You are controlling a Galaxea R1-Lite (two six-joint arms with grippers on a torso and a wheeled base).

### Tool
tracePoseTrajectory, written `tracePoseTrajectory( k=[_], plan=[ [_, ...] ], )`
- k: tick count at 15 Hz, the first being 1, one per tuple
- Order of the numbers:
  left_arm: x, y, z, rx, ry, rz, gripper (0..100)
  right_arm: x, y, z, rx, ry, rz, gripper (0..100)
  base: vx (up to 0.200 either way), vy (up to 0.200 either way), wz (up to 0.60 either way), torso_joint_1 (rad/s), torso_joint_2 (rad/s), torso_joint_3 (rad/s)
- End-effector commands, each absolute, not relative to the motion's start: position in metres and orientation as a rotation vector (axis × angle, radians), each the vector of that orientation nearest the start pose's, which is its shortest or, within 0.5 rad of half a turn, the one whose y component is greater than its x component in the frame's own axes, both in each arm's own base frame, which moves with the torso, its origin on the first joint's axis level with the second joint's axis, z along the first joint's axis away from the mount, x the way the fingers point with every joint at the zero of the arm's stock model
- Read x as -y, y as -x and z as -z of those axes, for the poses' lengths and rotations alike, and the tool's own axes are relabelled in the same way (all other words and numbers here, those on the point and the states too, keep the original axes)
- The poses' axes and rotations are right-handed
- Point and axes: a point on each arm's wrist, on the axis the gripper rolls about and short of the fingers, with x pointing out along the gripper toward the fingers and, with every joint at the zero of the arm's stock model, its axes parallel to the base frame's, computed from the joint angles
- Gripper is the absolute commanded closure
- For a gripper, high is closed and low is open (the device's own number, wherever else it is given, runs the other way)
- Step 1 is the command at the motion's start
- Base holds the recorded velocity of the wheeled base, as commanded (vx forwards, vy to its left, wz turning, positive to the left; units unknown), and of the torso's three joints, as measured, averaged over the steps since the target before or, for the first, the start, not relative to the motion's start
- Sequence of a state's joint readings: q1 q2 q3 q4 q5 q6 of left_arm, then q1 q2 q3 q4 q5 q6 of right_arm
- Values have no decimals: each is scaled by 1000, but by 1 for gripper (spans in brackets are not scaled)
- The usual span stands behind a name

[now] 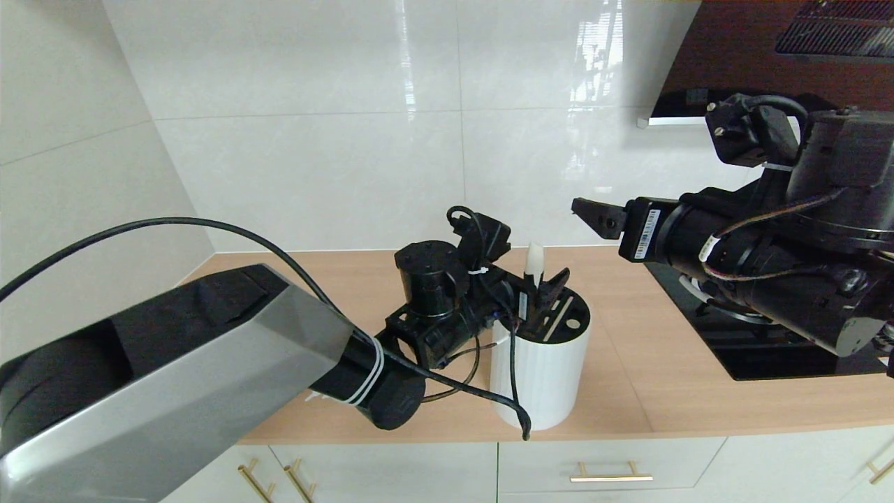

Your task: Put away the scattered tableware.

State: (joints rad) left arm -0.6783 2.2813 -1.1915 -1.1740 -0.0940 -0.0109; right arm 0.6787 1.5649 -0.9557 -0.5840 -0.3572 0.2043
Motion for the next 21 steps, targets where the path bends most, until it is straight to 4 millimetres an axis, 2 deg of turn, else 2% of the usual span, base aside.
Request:
tracePoseTrajectory(
  k=[1, 4, 5, 6, 7, 8, 9, 10, 12, 13, 14, 15, 17, 18, 20, 21],
  plan=[
    [279, -343, -130, 113, 47, 770, 0, -174, -227, -260, -53, -191, -320, 0, 0, 0, 0, 0, 0, 0],
    [273, -336, -143, 147, 58, 766, 0, -173, -227, -260, -53, -191, -319, 0, 0, 0, 0, 0, 0, 0],
    [267, -328, -155, 177, 68, 766, 0, -172, -226, -261, -49, -193, -319, 0, 0, 0, 0, 0, 0, 0],
    [256, -316, -176, 229, 90, 764, 0, -168, -221, -265, -38, -199, -319, 0, 0, 0, 0, 0, 0, 0],
    [246, -304, -194, 263, 109, 763, 0, -157, -221, -269, -26, -203, -299, 0, 0, 0, 0, 0, 0, 0],
    [240, -297, -204, 285, 118, 761, 0, -149, -222, -270, -21, -202, -290, 0, 0, 0, 0, 0, 0, 0],
    [208, -278, -220, 330, 134, 714, 0, -133, -209, -261, -39, -194, -274, 0, 0, 0, 0, 0, 0, 0],
    [179, -267, -225, 340, 126, 656, 0, -118, -186, -252, -50, -182, -271, 0, 0, 0, 0, 0, 0, 0],
    [131, -239, -225, 317, 105, 562, 0, -87, -143, -243, -25, -163, -272, 0, 0, 0, 0, 0, 0, 0],
    [95, -212, -219, 295, 88, 485, 0, -66, -114, -225, -28, -97, -266, 0, 0, 0, 0, 0, 0, 0],
    [81, -198, -216, 289, 80, 451, 0, -55, -99, -215, -30, -73, -255, 0, 0, 0, 0, 0, 0, 0],
    [52, -162, -205, 274, 66, 372, 0, -32, -72, -194, -40, -67, -216, 0, 0, 0, 0, 0, 0, 0],
    [25, -115, -185, 236, 51, 268, 0, -8, -36, -172, 16, -87, -120, 0, 0, 0, 0, 0, 0, 0],
    [18, -92, -178, 222, 51, 243, 0, -1, -22, -169, 60, -98, -42, 0, 0, 0, 0, 0, 0, 0],
    [12, -64, -172, 203, 62, 233, 0, 4, -9, -174, 116, -111, 3, 0, 0, 0, 0, 0, 0, 0],
    [7, -33, -170, 202, 69, 220, 0, 6, 1, -181, 139, -109, 39, 0, 0, 0, 0, 0, 0, 0]
  ],
)
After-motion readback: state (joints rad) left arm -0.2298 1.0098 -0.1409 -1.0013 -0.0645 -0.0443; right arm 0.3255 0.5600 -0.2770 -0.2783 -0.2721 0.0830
